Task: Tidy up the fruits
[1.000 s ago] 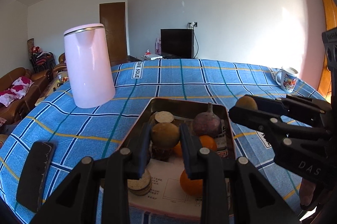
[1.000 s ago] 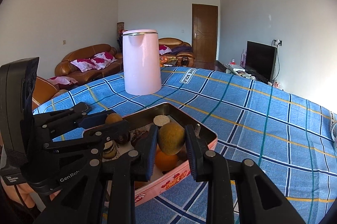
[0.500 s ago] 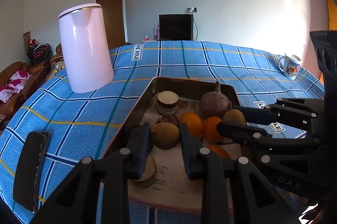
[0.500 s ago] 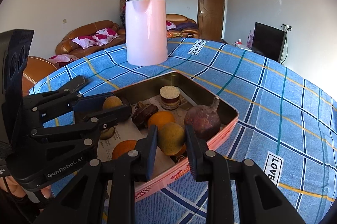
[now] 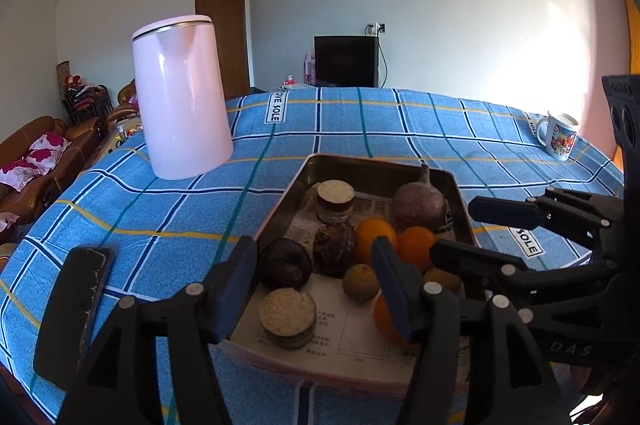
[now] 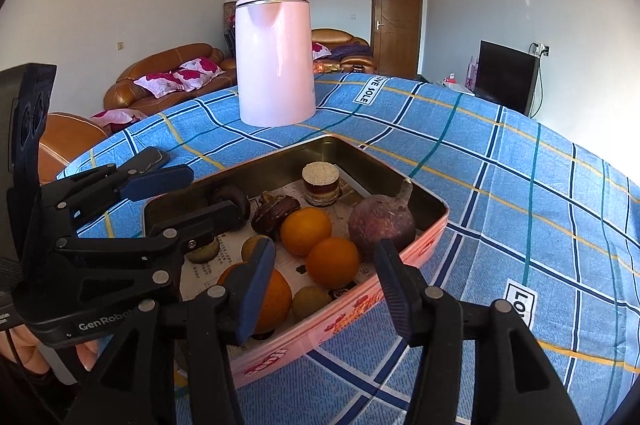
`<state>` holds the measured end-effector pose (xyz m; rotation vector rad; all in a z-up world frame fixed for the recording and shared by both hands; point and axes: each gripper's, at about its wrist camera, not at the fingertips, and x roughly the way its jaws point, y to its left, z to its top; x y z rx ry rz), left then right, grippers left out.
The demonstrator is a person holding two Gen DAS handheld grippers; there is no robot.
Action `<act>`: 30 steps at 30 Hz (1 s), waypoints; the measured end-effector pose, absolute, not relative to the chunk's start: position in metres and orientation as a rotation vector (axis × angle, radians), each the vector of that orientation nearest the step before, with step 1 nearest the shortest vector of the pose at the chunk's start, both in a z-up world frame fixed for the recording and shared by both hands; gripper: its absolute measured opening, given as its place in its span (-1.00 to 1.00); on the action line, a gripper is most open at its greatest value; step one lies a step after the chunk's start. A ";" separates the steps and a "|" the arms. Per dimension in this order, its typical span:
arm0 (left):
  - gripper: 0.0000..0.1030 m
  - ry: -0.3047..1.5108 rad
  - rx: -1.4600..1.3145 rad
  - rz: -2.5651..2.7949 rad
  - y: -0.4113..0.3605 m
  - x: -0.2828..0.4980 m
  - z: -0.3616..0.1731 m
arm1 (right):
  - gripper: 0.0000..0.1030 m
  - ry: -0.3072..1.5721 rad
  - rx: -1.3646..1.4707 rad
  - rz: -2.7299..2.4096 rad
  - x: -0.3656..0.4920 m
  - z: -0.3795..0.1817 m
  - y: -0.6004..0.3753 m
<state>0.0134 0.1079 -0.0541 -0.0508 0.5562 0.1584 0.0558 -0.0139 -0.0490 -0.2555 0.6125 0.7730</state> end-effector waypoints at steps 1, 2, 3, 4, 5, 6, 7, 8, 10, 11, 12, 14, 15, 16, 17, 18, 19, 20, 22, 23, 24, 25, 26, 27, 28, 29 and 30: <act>0.22 0.549 -0.053 0.156 0.108 0.012 -0.052 | 0.06 0.609 -0.251 0.772 0.055 -0.048 -0.016; 0.24 0.542 -0.053 0.156 0.107 0.010 -0.050 | 0.06 0.605 -0.247 0.769 0.053 -0.047 -0.018; 0.29 0.534 -0.053 0.157 0.107 0.009 -0.048 | 0.06 0.599 -0.245 0.763 0.052 -0.046 -0.020; 0.31 0.526 -0.054 0.158 0.106 0.006 -0.046 | 0.06 0.592 -0.245 0.755 0.050 -0.044 -0.023; 0.34 0.517 -0.055 0.157 0.106 0.004 -0.044 | 0.09 0.583 -0.246 0.744 0.049 -0.043 -0.026; 0.35 0.509 -0.055 0.155 0.105 0.003 -0.041 | 0.16 0.572 -0.245 0.732 0.047 -0.042 -0.029; 0.36 0.503 -0.054 0.155 0.104 0.002 -0.040 | 0.20 0.560 -0.241 0.719 0.045 -0.040 -0.033; 0.36 0.498 -0.052 0.155 0.103 0.001 -0.038 | 0.24 0.547 -0.236 0.708 0.044 -0.038 -0.037; 0.36 0.490 -0.050 0.154 0.100 -0.001 -0.035 | 0.26 0.529 -0.225 0.692 0.041 -0.034 -0.044; 0.36 0.487 -0.048 0.154 0.099 -0.001 -0.034 | 0.26 0.522 -0.219 0.687 0.040 -0.033 -0.047; 0.39 0.485 -0.046 0.156 0.098 -0.002 -0.033 | 0.26 0.517 -0.214 0.684 0.038 -0.031 -0.050; 0.44 0.482 -0.044 0.156 0.096 -0.003 -0.032 | 0.27 0.506 -0.207 0.675 0.036 -0.028 -0.055; 0.44 0.479 -0.043 0.155 0.095 -0.003 -0.031 | 0.27 0.501 -0.203 0.672 0.036 -0.026 -0.057; 0.44 0.478 -0.042 0.155 0.094 -0.004 -0.031 | 0.28 0.498 -0.199 0.670 0.034 -0.025 -0.060; 0.44 0.478 -0.040 0.154 0.093 -0.004 -0.030 | 0.28 0.494 -0.194 0.668 0.033 -0.025 -0.062; 0.44 0.477 -0.037 0.153 0.092 -0.004 -0.029 | 0.29 0.490 -0.190 0.666 0.032 -0.024 -0.064; 0.45 0.476 -0.036 0.153 0.091 -0.005 -0.029 | 0.29 0.486 -0.186 0.662 0.031 -0.023 -0.066; 0.48 0.473 -0.035 0.152 0.090 -0.005 -0.028 | 0.29 0.482 -0.182 0.659 0.030 -0.022 -0.068; 0.51 0.469 -0.034 0.151 0.088 -0.006 -0.027 | 0.30 0.476 -0.174 0.655 0.028 -0.020 -0.073; 0.51 0.468 -0.032 0.151 0.087 -0.007 -0.026 | 0.31 0.471 -0.171 0.652 0.027 -0.019 -0.074; 0.51 0.466 -0.031 0.150 0.087 -0.007 -0.026 | 0.32 0.466 -0.167 0.647 0.026 -0.018 -0.075; 0.51 0.466 -0.030 0.149 0.086 -0.007 -0.025 | 0.33 0.461 -0.163 0.644 0.026 -0.017 -0.077; 0.51 0.466 -0.030 0.148 0.086 -0.007 -0.025 | 0.37 0.457 -0.159 0.641 0.025 -0.016 -0.078; 0.51 0.465 -0.029 0.148 0.085 -0.008 -0.025 | 0.39 0.451 -0.156 0.637 0.024 -0.015 -0.080; 0.51 0.465 -0.028 0.147 0.085 -0.008 -0.024 | 0.40 0.446 -0.154 0.633 0.023 -0.014 -0.081; 0.51 0.465 -0.027 0.146 0.084 -0.008 -0.024 | 0.40 0.442 -0.152 0.631 0.023 -0.014 -0.082; 0.51 0.464 -0.025 0.146 0.084 -0.008 -0.024 | 0.41 0.441 -0.150 0.630 0.023 -0.013 -0.083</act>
